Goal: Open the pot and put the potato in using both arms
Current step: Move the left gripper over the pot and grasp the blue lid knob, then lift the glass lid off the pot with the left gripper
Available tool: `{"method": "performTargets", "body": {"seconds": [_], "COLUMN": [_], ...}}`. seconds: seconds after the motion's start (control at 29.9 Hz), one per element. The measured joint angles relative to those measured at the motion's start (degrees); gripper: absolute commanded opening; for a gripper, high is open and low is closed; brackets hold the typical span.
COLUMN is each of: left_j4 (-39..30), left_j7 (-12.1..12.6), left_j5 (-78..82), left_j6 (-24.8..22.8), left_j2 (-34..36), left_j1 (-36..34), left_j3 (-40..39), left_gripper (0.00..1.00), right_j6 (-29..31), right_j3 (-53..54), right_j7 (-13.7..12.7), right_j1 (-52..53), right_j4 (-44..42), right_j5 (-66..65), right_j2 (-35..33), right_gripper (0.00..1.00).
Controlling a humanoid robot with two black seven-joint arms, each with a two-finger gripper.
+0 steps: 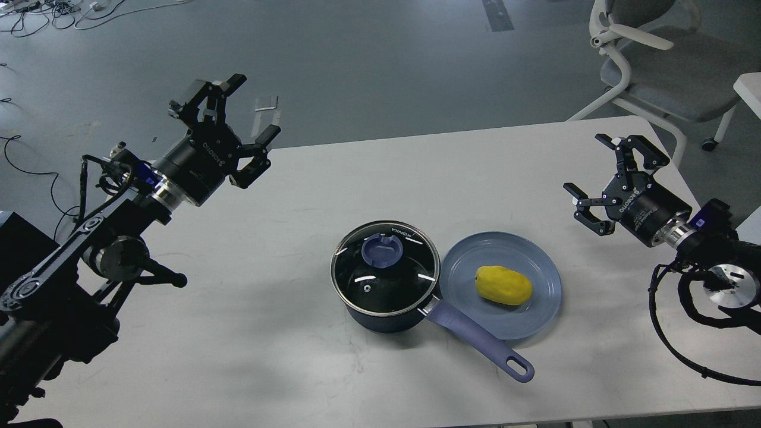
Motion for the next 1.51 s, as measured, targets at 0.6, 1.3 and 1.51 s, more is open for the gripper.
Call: {"method": "performTargets", "body": {"seconds": [0.6, 1.3, 1.51], "left_j4": [-23.7, -12.7, -11.2], "left_j7": [-7.9, -7.7, -7.7], "left_j5": [74.4, 91.5, 91.5], "left_j6": [2.5, 5.7, 6.6], "left_j2": [3.8, -7.0, -7.0], "left_j1": [-2.5, -3.1, -2.9], "left_j3": [9.1, 18.0, 18.3], "left_gripper": [0.97, 0.98, 0.97], "right_j6": [0.0, 0.0, 0.0], "right_j3": [-2.1, -2.2, -2.4], "right_j7": [0.0, 0.0, 0.0], "right_j1": [0.0, -0.4, -0.4], "right_j4": [-0.1, -0.1, 0.0], "right_j5": [-0.3, -0.3, -0.3], "right_j2": [0.0, 0.4, 0.4], "right_gripper": [1.00, 1.00, 1.00]}}
